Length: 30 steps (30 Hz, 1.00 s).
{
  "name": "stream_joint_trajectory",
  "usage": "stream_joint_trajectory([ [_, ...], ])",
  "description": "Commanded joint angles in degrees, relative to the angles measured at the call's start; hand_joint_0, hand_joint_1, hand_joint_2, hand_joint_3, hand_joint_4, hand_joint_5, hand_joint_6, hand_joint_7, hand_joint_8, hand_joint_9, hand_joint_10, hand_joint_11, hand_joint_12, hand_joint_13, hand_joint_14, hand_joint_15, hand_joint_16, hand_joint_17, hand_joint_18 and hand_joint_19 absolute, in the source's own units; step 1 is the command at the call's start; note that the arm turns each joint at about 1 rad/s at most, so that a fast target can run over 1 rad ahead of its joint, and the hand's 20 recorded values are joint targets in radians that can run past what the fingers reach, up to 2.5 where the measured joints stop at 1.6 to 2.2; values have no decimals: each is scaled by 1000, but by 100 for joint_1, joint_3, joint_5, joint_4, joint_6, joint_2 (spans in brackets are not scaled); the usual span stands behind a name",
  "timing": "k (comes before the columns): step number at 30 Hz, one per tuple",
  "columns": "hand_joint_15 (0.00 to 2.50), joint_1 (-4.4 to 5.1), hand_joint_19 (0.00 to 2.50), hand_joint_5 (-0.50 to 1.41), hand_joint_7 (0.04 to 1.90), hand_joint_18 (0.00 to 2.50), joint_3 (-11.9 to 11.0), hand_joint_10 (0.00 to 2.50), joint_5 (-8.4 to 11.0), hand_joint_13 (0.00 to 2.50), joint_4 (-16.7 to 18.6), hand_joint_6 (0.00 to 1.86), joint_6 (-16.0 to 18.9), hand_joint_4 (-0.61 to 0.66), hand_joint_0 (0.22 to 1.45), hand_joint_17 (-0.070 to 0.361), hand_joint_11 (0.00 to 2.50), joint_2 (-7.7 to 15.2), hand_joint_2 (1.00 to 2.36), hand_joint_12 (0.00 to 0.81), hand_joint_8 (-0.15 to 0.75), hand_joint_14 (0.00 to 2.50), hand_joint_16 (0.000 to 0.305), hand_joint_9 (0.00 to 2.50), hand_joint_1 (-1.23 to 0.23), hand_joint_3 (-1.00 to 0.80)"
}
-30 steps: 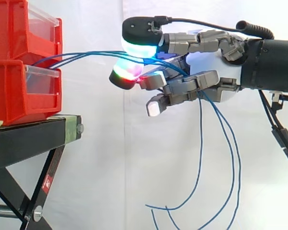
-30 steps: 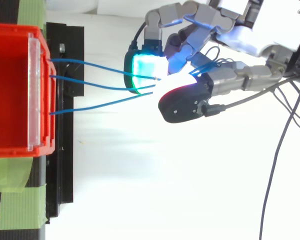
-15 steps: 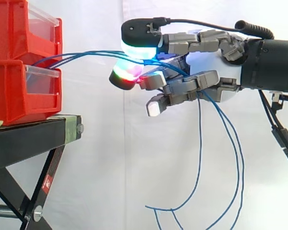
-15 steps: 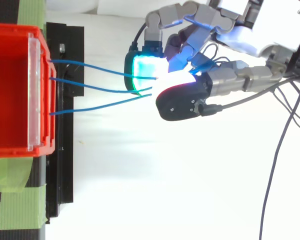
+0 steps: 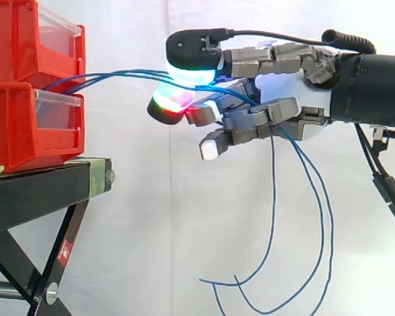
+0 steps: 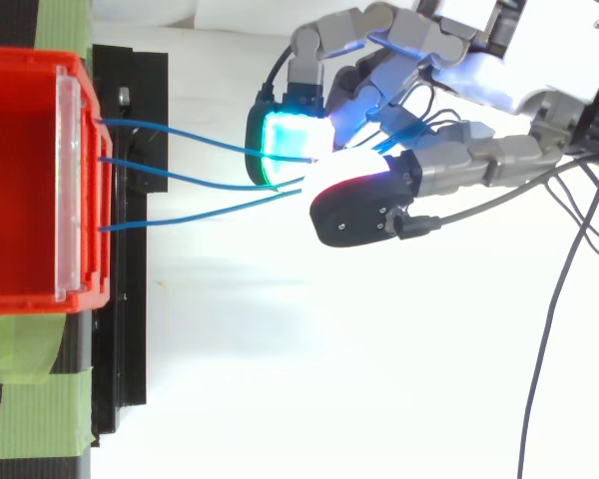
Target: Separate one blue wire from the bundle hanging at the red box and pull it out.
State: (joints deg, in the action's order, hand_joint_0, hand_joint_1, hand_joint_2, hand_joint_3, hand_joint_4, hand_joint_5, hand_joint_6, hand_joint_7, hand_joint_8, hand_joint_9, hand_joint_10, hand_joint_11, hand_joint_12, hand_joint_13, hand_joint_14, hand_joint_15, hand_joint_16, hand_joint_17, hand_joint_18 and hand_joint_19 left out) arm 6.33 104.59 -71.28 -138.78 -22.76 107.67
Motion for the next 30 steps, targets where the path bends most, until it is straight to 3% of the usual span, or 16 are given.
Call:
stream_joint_trajectory([
  [1, 723, 0, 863, -236, 1161, 708, 0, 13, 0, 1145, 0, 778, 0, 216, 678, 119, 1537, 0, 1032, 321, 315, 2103, 53, 857, -889, -80],
  [14, 595, 0, 867, -244, 1167, 696, 0, 16, 0, 1088, 0, 753, 0, 210, 697, 119, 1478, 0, 1032, 317, 310, 2340, 53, 768, -926, -115],
  [22, 521, 9, 899, -218, 1216, 760, 0, 15, 0, 1138, 0, 673, 0, 249, 565, 123, 1467, 0, 1012, 328, 335, 2500, 55, 871, -761, -363],
  [30, 496, 0, 897, -210, 1236, 775, 0, 13, 9, 1144, 9, 647, 0, 252, 555, 124, 1469, 0, 1010, 324, 339, 2500, 55, 896, -735, -392],
])
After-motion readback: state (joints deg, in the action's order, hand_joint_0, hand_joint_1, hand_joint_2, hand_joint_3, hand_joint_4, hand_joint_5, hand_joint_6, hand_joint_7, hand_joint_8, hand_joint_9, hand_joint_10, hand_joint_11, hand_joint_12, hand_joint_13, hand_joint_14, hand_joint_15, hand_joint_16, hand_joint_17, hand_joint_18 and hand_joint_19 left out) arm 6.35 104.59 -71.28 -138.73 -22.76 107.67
